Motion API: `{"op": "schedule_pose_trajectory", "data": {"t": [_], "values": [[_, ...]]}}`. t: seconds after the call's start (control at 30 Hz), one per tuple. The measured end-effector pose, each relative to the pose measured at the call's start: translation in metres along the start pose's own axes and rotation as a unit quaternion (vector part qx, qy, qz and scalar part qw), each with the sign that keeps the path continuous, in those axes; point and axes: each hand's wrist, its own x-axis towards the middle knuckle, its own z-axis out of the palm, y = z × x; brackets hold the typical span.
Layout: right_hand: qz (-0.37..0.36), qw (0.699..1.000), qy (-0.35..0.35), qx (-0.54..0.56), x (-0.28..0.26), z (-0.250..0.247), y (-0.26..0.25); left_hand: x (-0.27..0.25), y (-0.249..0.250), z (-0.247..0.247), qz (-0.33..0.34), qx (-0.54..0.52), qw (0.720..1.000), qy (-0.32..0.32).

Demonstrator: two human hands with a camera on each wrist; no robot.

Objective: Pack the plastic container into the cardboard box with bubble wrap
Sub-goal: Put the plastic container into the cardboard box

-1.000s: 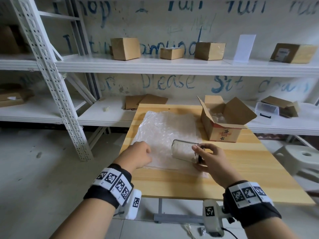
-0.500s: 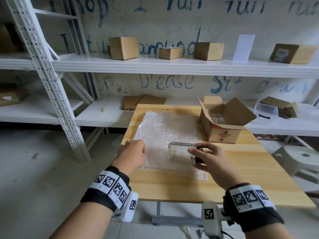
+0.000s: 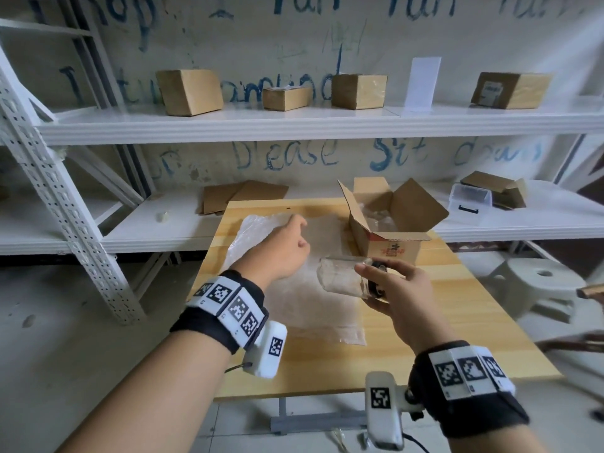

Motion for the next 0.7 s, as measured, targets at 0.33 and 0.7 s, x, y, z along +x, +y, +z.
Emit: {"op": "schedule_pose_trajectory", "data": {"t": [0.33,0.7], "values": [[0.003,1.0,0.027,0.0,-0.003,-0.024,-0.007,0.021,0.046,0.028,0.085,-0.002,0.995,-0.058],[-0.001,0.999,0.035,-0.015,-0.003,-0.038,-0.011,0.038,0.066,0.057,0.068,-0.019,0.997,-0.03]]}}
